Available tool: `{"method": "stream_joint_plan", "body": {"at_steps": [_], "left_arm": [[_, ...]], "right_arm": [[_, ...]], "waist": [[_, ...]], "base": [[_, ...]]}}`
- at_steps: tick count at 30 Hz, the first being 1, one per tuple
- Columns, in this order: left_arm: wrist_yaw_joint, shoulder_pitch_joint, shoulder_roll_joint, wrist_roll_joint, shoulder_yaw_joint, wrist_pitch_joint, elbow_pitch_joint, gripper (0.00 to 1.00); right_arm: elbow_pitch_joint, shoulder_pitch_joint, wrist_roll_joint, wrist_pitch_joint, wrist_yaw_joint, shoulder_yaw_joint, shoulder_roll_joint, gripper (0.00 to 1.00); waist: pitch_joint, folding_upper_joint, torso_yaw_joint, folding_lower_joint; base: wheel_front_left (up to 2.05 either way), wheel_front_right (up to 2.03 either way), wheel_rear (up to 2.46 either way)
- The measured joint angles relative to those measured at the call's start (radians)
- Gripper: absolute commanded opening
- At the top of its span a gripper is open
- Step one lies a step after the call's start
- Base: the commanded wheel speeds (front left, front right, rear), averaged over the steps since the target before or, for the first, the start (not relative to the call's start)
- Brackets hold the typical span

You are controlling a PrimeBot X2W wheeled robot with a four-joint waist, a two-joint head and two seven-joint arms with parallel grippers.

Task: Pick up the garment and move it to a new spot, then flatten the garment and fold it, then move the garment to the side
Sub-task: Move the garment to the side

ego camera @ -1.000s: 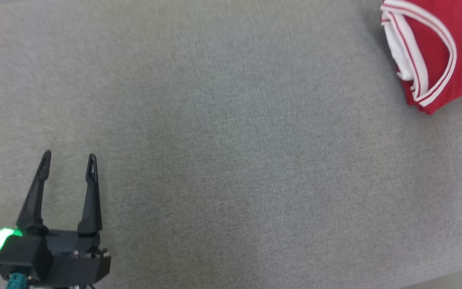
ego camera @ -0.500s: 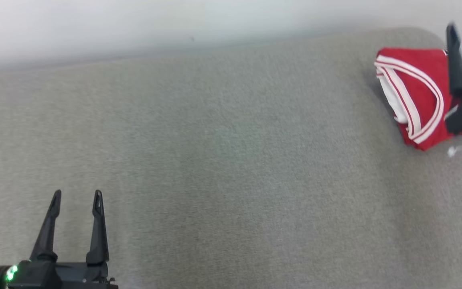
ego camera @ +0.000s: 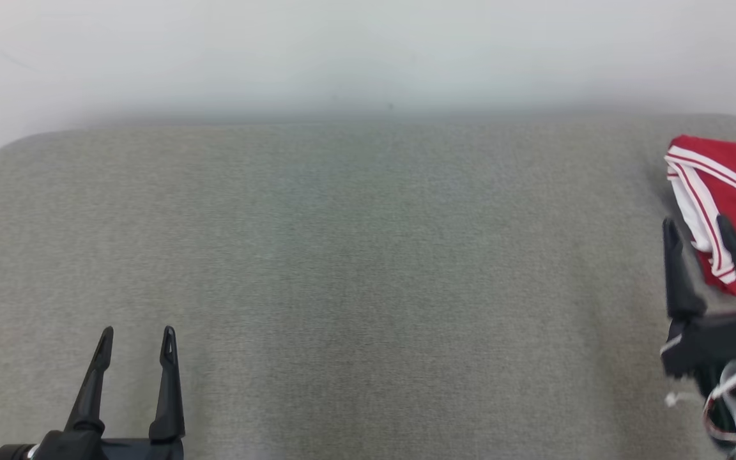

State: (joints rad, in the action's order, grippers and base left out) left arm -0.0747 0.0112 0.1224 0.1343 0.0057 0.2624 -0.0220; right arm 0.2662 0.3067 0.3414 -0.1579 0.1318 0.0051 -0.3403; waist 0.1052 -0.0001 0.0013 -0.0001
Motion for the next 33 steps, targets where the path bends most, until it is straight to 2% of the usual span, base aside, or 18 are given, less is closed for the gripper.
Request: {"method": "stream_joint_plan", "body": {"at_steps": [8, 17, 33], "left_arm": [[-0.011, 0.014, -0.009, -0.001, 0.007, 0.000, 0.010, 1.00], [-0.021, 0.026, -0.016, -0.002, 0.015, 0.000, 0.027, 1.00], [-0.031, 0.047, -0.031, 0.004, 0.026, 0.000, 0.053, 1.00]], "right_arm": [[-0.184, -0.208, -0.065, 0.053, 0.000, -0.056, 0.138, 1.00], [-0.283, -0.357, -0.100, 0.068, 0.000, -0.063, 0.236, 1.00], [-0.281, -0.422, -0.105, 0.052, 0.000, -0.030, 0.260, 1.00]], "waist": [[-0.039, 0.0000, 0.045, 0.0000], [-0.067, 0.0001, 0.056, 0.0001], [-0.099, 0.0001, 0.018, 0.0001]], "base": [[0.00, 0.00, 0.00], [0.00, 0.00, 0.00], [0.00, 0.00, 0.00]]}}
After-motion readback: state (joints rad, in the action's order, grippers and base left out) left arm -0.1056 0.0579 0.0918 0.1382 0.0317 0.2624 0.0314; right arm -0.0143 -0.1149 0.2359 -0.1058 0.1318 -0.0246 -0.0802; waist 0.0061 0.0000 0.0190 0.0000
